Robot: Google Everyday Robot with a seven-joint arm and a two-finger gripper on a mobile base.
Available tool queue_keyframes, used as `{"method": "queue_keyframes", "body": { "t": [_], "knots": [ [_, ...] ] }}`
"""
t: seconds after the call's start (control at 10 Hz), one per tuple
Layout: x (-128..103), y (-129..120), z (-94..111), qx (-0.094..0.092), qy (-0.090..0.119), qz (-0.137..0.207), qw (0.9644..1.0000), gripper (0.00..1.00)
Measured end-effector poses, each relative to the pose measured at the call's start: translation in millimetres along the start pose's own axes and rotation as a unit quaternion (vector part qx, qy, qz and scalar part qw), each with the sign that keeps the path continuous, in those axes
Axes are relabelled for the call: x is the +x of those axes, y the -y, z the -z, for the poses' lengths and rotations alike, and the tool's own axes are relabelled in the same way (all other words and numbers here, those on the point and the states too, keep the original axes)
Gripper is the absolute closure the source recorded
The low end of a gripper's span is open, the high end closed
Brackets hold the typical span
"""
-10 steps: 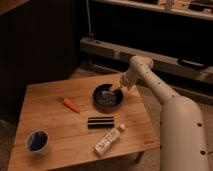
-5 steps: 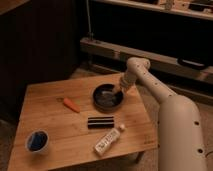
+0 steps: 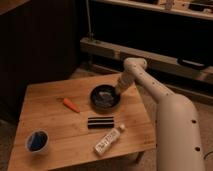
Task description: Drag the ceramic bowl in a circle
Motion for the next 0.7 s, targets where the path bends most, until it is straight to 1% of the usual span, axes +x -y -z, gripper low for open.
{"method": "queue_keyframes", "body": {
  "t": [0.1,0.2,0.3,0.4,0.5,0.7],
  "knots": [
    [3.4,1.1,3.3,-0.011,-0.001,0.001,0.9999,1.00],
    [12.2,5.6,11.4,-0.027,-0.004,0.012,0.9995,1.00],
    [21.5,12.8,17.4,-0.035,-0.007,0.025,0.9991,1.00],
    [31.7,24.6,17.5,-0.039,-0.006,0.048,0.9981,1.00],
    [45.2,41.0,15.5,-0.041,-0.005,0.076,0.9962,1.00],
    [71.4,72.5,1.9,-0.036,0.006,0.127,0.9912,1.00]
  ]
}}
